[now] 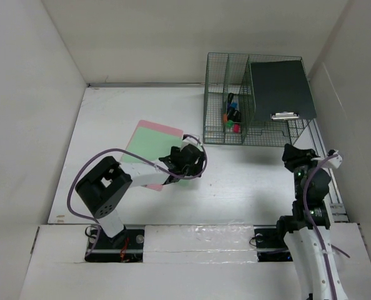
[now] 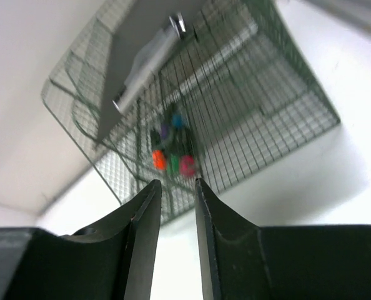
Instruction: Organize the desk
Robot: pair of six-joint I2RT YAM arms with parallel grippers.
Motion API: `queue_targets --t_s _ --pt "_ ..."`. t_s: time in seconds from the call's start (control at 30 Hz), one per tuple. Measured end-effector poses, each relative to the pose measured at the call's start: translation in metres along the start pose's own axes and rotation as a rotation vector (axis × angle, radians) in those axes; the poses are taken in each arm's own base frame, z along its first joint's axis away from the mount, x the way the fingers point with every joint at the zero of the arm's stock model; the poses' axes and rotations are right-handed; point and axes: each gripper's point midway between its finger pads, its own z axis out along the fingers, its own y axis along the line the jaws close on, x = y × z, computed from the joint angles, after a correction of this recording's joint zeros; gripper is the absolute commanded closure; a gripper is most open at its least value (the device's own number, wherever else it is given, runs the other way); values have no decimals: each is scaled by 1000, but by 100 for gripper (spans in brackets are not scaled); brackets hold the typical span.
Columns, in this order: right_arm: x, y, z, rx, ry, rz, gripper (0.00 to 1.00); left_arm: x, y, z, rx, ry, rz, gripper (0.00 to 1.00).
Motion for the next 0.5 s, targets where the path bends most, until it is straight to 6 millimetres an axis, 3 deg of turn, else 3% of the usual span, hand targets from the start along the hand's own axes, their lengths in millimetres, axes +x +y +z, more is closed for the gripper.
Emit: queue_targets --t_s 0.2,0.27,0.4,0.43,0.47,0.5 --pt "38 -14 3 4 123 -14 55 -8 -10 15 12 -13 28 36" --pt "41 -15 4 4 133 -20 48 -10 -10 18 5 -20 41 46" --pt "38 -13 5 -1 127 -42 42 -10 -8 20 -15 -29 60 54" --pt "37 -12 5 -5 123 -46 40 -10 -7 21 -25 -33 69 65" --pt "35 -11 5 -9 119 -48 39 -10 -7 22 -35 -40 78 85" --pt "33 -9 6 -13 115 -50 38 -10 -9 23 -39 -46 82 93"
